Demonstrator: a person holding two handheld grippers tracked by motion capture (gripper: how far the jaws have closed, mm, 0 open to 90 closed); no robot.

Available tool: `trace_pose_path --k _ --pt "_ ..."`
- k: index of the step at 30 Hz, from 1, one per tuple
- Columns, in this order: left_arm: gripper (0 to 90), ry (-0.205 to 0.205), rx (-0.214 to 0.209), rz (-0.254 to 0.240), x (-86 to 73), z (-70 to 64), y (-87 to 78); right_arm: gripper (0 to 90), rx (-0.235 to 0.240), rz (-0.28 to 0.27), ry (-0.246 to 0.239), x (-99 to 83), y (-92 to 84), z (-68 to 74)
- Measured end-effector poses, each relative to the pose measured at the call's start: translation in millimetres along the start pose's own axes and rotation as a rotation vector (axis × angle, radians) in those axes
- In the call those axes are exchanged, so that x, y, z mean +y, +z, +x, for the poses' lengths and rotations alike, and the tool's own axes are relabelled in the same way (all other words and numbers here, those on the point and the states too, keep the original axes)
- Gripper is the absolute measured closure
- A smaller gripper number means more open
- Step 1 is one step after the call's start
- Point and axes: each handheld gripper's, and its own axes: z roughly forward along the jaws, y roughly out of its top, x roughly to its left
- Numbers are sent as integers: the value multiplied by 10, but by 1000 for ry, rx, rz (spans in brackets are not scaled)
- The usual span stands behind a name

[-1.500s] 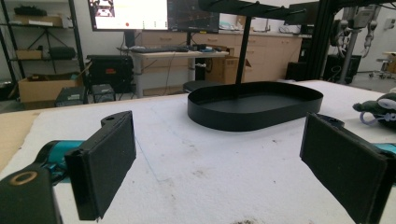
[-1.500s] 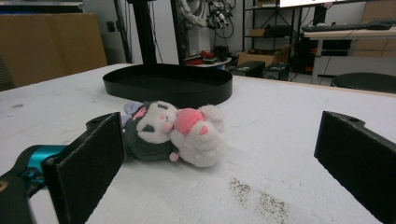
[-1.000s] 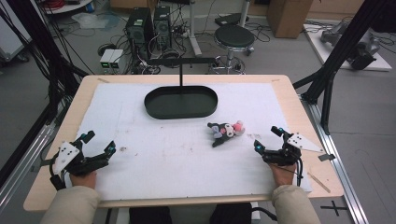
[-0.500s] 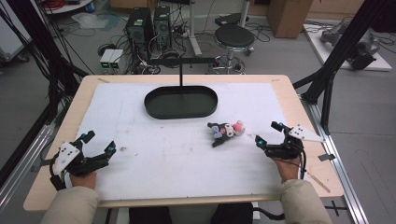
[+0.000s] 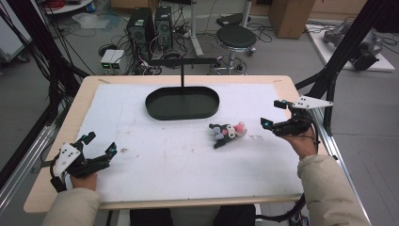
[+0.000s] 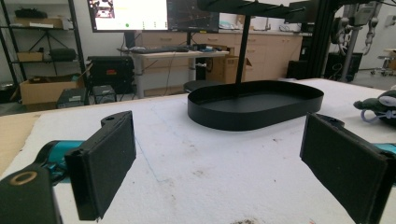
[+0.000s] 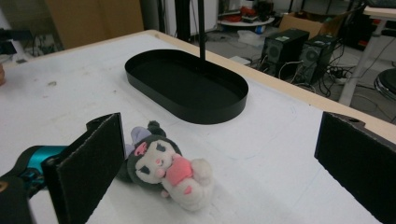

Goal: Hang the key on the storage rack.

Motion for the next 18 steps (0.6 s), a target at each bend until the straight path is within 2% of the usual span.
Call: trace_pose_path --k 3,5,9,10,11,12,13,14,15,16,17,18 --pt "109 -4 1 -2 0 -1 2 11 10 22 -25 80 19 -33" --pt "109 0 0 1 1 0 -1 11 44 51 -59 216 71 -78" --pt "109 2 1 0 0 -3 -1 11 74 90 -84 320 140 -118" --pt "109 0 2 1 0 -5 0 11 84 107 -91 360 176 -133" --pt "109 3 1 2 1 -5 2 11 109 148 -113 418 237 -149" --pt "109 2 0 1 0 -6 3 11 109 148 -113 418 237 -149" --pt "109 3 0 2 1 -5 2 11 131 188 -150 464 308 -164" --pt "109 3 1 3 1 -5 2 11 131 188 -150 464 308 -164" --pt "109 2 1 4 1 -3 4 11 156 244 -180 502 379 -160" --pt "109 0 2 4 1 -4 6 11 156 244 -180 502 379 -160" --pt "109 1 1 4 2 -4 7 11 196 286 -215 519 461 -159" --pt "109 1 0 3 2 -6 8 11 196 286 -215 519 461 -159"
